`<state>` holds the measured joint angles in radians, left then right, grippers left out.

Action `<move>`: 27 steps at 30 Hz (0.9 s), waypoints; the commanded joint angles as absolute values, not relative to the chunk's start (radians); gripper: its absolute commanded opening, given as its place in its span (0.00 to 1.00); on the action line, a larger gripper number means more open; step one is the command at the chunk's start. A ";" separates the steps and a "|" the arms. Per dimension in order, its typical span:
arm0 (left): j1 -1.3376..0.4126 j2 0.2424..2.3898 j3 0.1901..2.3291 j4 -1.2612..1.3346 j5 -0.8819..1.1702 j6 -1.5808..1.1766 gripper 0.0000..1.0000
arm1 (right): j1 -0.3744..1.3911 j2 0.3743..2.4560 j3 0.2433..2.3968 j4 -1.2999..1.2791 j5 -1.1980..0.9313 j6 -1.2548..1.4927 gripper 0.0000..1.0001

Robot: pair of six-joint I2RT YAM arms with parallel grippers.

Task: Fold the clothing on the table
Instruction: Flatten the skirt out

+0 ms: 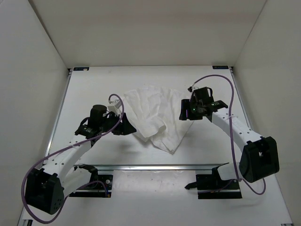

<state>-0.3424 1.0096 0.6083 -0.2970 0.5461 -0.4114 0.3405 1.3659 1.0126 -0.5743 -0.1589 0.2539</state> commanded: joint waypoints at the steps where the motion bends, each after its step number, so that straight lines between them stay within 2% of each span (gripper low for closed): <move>1: -0.360 0.974 0.602 -0.171 0.623 -0.472 0.62 | 0.354 1.309 0.970 -0.523 -0.163 0.278 0.53; 2: -0.370 0.950 0.579 -0.108 0.624 -0.510 0.41 | 0.357 1.304 0.941 -0.517 -0.175 0.294 0.53; 4: -0.389 0.946 0.581 -0.095 0.598 -0.526 0.28 | 0.354 1.261 0.878 -0.528 -0.193 0.331 0.54; 5: -0.411 0.966 0.597 -0.127 0.582 -0.514 0.36 | 0.360 1.252 0.855 -0.532 -0.210 0.345 0.53; 7: -0.437 1.003 0.621 -0.169 0.520 -0.491 0.40 | 0.394 1.206 0.804 -0.522 -0.225 0.405 0.53; 10: -0.448 1.066 0.615 -0.173 0.508 -0.517 0.58 | 0.483 1.145 0.662 -0.433 -0.273 0.527 0.52; 13: -0.463 1.107 0.574 -0.092 0.505 -0.581 0.70 | 0.535 1.109 0.560 -0.323 -0.334 0.650 0.54; 20: -0.495 1.192 0.555 -0.028 0.436 -0.650 0.66 | 0.572 1.117 0.450 -0.190 -0.342 0.756 0.55; 27: -0.512 1.270 0.571 -0.014 0.391 -0.669 0.65 | 0.575 1.172 0.450 -0.143 -0.351 0.772 0.51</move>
<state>-0.5022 1.2568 0.5583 -0.0536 0.4248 -0.6487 0.5739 1.1545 0.4435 -0.2226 -0.3397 0.7391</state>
